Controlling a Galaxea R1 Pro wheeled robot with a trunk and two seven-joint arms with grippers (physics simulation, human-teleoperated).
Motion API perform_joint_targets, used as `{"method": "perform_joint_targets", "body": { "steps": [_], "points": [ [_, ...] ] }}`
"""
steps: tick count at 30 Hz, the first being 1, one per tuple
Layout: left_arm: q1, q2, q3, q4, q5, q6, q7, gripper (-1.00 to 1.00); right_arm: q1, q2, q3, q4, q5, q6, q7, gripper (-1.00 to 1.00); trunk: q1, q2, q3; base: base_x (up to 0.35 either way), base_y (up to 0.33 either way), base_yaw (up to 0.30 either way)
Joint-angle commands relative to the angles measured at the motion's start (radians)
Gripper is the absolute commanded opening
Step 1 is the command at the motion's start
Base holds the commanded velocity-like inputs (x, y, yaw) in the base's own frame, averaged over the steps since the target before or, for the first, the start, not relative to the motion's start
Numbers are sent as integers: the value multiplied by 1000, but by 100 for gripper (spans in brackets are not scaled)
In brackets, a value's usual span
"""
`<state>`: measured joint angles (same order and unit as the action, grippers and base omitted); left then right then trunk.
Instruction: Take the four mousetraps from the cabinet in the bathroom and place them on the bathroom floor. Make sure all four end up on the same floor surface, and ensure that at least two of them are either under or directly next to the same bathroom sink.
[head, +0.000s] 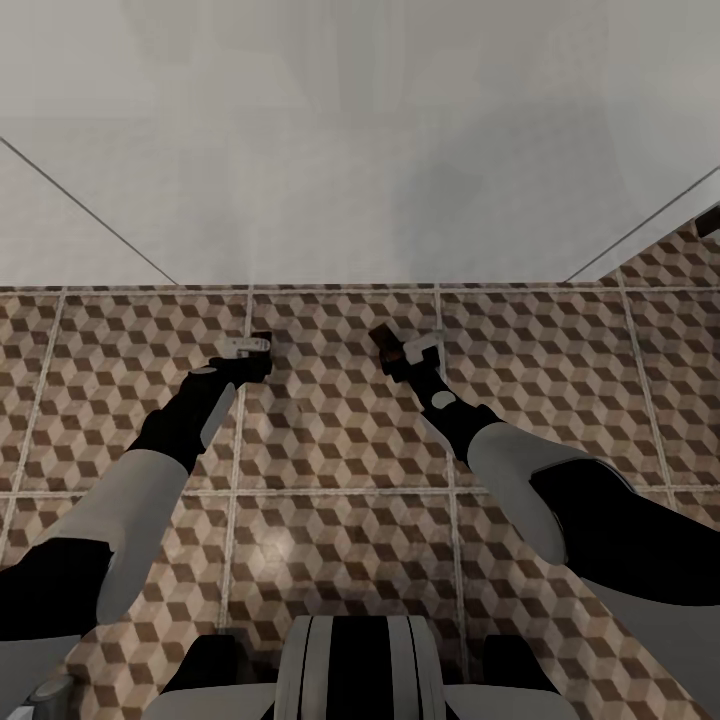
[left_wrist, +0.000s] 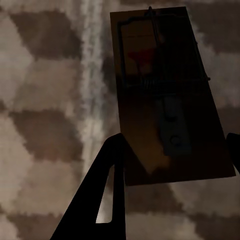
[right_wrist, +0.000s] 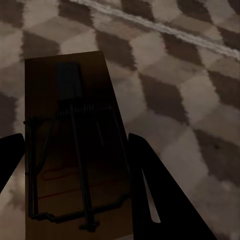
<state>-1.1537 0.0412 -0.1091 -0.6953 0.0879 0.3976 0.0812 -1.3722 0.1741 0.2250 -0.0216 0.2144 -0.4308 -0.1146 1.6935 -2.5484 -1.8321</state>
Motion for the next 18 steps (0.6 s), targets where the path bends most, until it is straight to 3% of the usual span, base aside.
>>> {"method": "perform_joint_targets", "body": {
  "steps": [1, 18],
  "points": [
    [0, 2, -6, 31, 3, 5, 8, -100, -1, 0, 4, 2, 8, -2, -9, -100, 0, 0, -1, 0, 0, 0],
    [0, 2, -6, -5, 3, 0, 8, -100, -1, 0, 4, 2, 8, -2, -9, -100, 0, 0, -1, 0, 0, 0]
  ]
}}
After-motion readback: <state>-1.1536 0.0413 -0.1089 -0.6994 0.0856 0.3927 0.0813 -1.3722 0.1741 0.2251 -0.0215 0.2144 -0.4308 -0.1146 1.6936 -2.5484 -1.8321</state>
